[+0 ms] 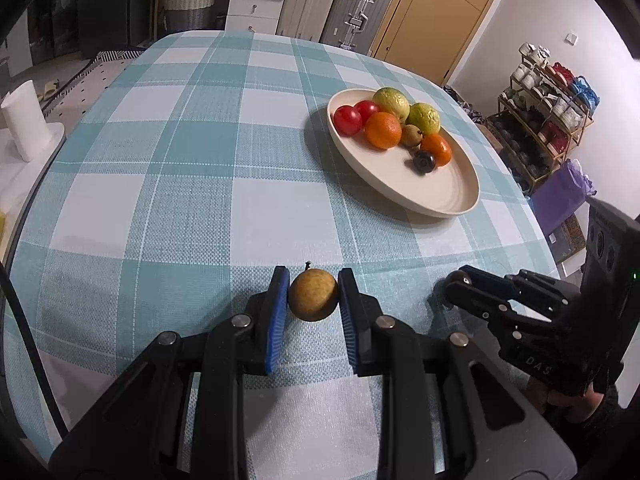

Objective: Organize fruits
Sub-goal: 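Carry the brown fruit and dark plum over the cream plate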

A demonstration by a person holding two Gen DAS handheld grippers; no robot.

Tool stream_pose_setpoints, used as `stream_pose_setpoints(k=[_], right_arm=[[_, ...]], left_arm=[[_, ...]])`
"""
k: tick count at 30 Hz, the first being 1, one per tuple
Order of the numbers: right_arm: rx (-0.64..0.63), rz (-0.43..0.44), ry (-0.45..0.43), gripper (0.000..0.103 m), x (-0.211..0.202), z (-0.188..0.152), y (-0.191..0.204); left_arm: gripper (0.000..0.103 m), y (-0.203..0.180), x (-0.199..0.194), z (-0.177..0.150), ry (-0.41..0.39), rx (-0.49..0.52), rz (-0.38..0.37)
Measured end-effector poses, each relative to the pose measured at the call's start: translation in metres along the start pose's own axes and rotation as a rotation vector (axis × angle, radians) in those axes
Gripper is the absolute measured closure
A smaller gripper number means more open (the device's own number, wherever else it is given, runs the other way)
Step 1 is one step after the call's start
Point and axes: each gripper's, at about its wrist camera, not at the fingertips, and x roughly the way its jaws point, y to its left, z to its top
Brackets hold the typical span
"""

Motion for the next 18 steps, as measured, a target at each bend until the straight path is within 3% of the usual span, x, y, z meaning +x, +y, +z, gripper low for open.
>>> stream_pose_setpoints(k=[6, 18], right_arm=[[-0.039, 0.031, -0.048, 0.078, -0.013, 0.005, 0.008], [0.009, 0.096, -0.143, 0.078, -0.023, 0.036, -0.013]], left_arm=[[0.081, 0.000, 0.002, 0.015, -0.015, -0.009, -0.009], [0.081, -0.021, 0.019, 0.061, -0.039, 0.029, -0.033]])
